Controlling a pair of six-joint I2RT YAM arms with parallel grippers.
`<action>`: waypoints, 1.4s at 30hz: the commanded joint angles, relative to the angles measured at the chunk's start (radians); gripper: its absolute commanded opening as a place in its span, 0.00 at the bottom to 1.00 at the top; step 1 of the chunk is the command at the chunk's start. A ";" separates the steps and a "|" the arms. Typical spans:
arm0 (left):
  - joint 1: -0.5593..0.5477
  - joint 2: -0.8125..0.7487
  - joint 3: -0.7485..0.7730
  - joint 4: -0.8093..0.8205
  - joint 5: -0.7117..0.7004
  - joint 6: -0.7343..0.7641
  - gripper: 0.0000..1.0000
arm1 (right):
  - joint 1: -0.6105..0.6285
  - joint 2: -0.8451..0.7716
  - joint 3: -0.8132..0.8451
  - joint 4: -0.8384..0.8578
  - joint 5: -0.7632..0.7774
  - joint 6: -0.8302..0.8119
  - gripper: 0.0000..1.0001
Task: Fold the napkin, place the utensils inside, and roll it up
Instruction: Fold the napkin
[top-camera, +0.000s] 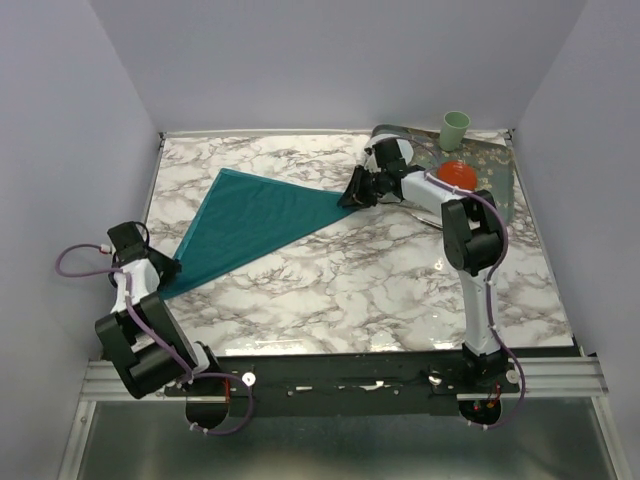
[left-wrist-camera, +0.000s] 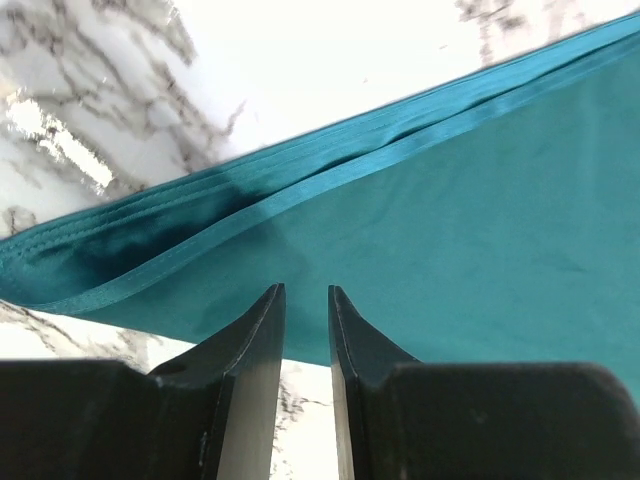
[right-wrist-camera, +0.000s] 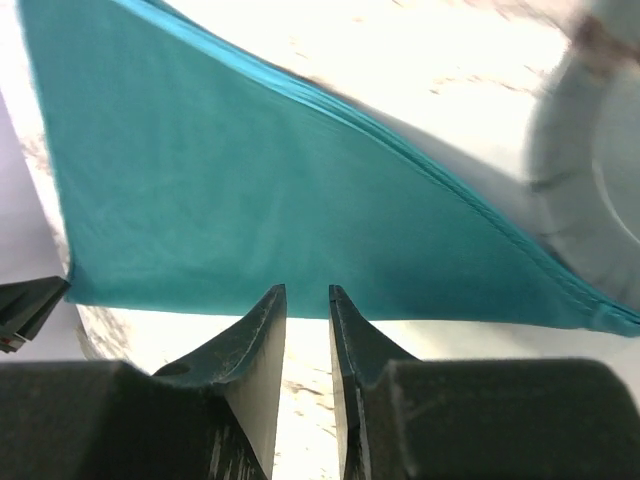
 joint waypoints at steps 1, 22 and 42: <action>0.006 -0.043 0.035 -0.011 0.064 0.000 0.32 | 0.008 -0.026 0.078 -0.021 -0.029 -0.025 0.32; 0.021 -0.018 -0.003 -0.040 -0.099 -0.009 0.31 | 0.013 0.044 -0.020 0.009 -0.054 0.102 0.31; 0.051 -0.104 0.069 -0.115 -0.161 0.005 0.33 | 0.025 -0.059 -0.007 -0.023 0.020 -0.014 0.32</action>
